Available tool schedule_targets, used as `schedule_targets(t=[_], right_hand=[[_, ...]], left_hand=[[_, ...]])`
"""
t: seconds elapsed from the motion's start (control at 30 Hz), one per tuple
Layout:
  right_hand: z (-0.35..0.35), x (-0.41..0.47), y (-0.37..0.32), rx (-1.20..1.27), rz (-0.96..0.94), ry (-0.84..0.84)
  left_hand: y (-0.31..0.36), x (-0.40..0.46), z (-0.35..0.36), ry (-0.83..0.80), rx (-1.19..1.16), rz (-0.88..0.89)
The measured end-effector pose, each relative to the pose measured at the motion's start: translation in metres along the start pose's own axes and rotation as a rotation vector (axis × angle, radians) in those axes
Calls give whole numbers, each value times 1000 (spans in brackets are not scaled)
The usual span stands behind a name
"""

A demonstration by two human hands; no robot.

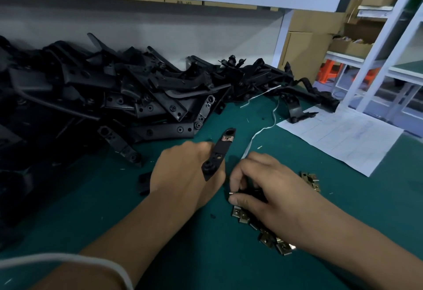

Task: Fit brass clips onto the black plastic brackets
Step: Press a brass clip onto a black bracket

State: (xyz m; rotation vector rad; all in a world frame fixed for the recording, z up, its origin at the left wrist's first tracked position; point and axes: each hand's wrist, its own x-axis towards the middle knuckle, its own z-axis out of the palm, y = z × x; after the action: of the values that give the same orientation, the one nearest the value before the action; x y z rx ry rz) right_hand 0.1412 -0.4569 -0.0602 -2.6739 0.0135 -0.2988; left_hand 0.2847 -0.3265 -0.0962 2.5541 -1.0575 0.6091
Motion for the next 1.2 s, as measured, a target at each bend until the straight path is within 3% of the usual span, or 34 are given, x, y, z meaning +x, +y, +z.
schedule_targets(t=[0.07,0.23,0.43,0.63,1.2], right_hand=[[-2,-2,-1,122,4,61],[-12,2,-1,701,88,259],[-5,2,-6,1098,161,224],[2,3,-12,1150,176,237],[4,2,-16,1187,187,224]], left_hand=[[-1,-1,1,24,-16,-8],[-2,-1,0,28,-47,-7],[-3,0,-6,-47,-73,60],[-3,-1,-9,-118,-31,79],[-5,1,-3,-86,63,102]])
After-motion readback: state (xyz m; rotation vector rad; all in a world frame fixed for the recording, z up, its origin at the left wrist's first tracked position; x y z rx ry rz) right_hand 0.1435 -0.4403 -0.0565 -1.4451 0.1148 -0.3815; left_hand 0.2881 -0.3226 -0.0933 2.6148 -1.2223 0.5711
